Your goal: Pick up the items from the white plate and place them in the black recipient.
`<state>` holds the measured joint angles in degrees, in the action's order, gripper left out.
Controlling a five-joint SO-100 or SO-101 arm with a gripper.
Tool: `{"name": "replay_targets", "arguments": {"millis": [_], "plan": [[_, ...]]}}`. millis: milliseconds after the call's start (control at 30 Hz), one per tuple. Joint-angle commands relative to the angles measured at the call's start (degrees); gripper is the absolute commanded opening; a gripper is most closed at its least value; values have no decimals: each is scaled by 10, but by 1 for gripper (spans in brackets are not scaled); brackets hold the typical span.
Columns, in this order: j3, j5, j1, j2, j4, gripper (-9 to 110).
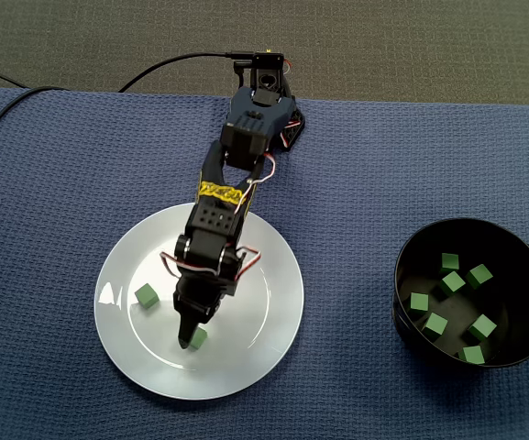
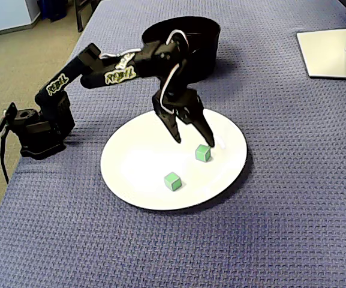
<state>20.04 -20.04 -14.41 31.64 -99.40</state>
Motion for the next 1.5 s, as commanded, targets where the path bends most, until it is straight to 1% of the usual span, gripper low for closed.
{"name": "replay_targets", "arguments": {"millis": [0,200,267,333,533,700,767,867,967,1067,1167,1233,1367,1433,1467], "plan": [[-33,4,1,-10,29,32],[-53,21,-11,-40,47,28],[-62,26,-14,-48,48,25],[-68,29,-17,-53,48,20],[-71,33,-22,-50,47,0],[-53,60,-24,-22,57,0],[-29,71,-37,17,73,0],[40,91,-63,134,119,0],[146,142,-71,303,193,0],[272,191,-68,495,296,0],[326,272,-24,631,352,0],[341,324,31,700,373,0],[348,441,185,791,399,0],[399,529,288,844,423,0],[425,555,332,863,437,0]]}}
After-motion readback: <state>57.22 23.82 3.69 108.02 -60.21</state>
